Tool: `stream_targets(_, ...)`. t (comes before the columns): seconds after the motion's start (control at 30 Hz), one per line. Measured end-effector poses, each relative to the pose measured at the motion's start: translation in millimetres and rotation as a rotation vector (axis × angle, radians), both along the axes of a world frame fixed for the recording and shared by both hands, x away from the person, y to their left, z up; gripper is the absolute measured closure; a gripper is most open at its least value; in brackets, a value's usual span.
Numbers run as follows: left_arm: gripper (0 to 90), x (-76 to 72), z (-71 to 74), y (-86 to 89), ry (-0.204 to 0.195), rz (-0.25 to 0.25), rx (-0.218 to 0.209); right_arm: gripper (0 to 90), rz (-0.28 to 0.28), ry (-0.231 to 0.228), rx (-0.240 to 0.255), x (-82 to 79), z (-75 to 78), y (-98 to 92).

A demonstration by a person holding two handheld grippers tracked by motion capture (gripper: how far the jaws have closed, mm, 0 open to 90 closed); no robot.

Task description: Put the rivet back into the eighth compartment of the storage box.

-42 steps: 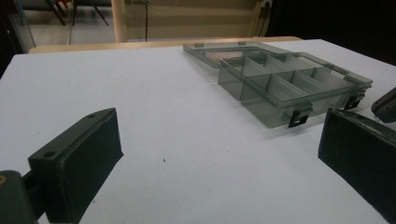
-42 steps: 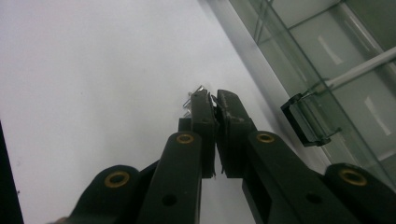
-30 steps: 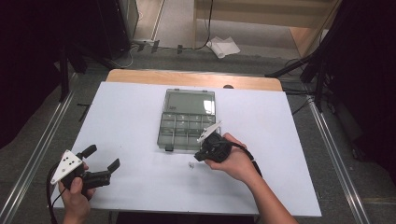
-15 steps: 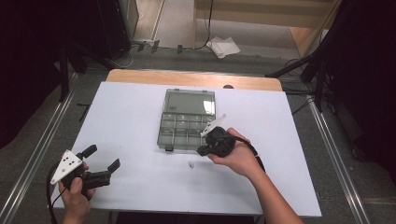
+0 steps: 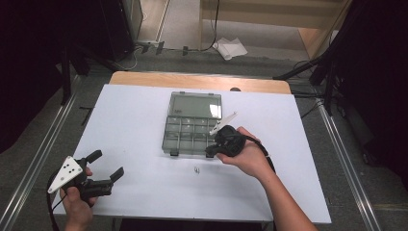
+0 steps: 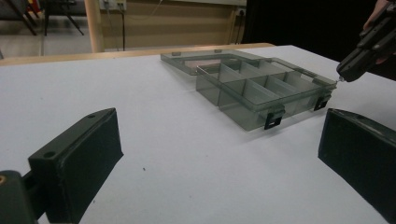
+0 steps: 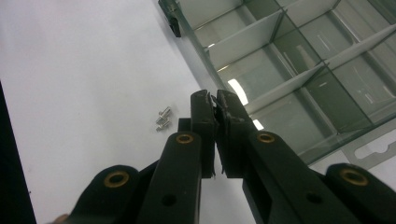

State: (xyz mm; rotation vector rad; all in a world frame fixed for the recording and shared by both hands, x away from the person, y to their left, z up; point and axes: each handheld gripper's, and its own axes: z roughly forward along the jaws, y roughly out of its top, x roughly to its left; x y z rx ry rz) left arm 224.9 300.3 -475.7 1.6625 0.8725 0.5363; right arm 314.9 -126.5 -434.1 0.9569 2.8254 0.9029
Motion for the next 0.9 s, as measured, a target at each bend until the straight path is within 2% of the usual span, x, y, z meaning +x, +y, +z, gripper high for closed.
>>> stream_targets(0.43,0.0,-0.2,-0.5,0.1,0.003,-0.039,-0.002,87.3,-0.012,-0.010,-0.007,9.8,5.8,-3.1)
stream_targets(0.9,0.0,-0.2,-0.7,-0.3,0.000,-0.059,-0.005,87.4,-0.031,-0.014,-0.014,19.6,10.7,-6.8)
